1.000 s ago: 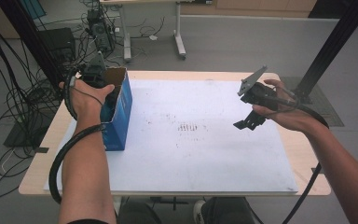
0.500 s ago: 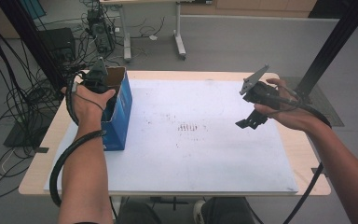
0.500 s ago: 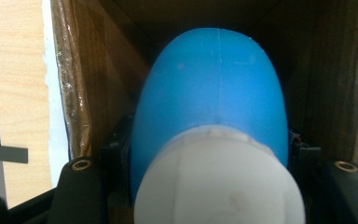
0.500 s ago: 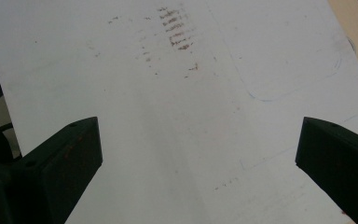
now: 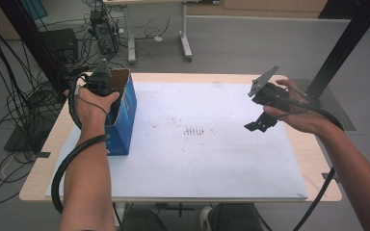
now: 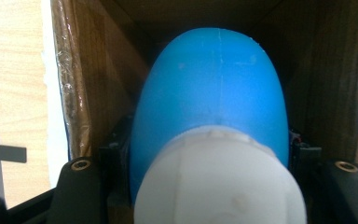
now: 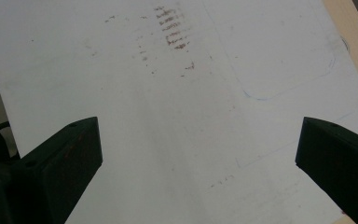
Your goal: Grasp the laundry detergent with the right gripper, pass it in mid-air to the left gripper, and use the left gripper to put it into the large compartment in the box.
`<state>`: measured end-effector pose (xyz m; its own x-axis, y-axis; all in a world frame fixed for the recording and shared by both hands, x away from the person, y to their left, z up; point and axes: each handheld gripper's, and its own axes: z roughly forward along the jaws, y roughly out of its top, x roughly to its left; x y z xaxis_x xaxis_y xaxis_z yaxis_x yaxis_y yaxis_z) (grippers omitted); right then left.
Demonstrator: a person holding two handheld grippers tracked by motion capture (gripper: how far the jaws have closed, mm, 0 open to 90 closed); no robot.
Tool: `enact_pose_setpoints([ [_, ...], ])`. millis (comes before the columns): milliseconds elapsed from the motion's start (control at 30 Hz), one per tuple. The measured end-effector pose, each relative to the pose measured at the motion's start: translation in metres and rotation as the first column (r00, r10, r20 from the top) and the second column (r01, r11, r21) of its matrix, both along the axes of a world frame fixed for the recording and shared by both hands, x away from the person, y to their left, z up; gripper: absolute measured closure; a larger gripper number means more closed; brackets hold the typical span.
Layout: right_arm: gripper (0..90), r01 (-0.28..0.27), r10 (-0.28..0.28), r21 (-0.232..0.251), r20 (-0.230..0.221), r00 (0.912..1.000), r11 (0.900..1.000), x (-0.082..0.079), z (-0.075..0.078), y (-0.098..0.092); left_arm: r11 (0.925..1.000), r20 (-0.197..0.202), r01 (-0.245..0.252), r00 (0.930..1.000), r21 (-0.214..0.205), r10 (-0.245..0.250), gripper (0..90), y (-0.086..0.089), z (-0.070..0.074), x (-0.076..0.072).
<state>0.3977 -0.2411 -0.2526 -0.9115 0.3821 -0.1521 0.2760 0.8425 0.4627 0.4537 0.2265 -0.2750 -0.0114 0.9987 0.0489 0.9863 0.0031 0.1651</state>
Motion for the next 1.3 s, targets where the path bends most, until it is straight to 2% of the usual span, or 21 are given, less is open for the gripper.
enact_pose_setpoints([
  [1300,0.1,0.018,-0.018,-0.015,0.02,0.9996,0.9997,-0.0013,0.0096,-0.0072,1.0,0.002,-0.002,1.0,-0.001,0.002,36.5,0.0006,-0.0003,0.0001],
])
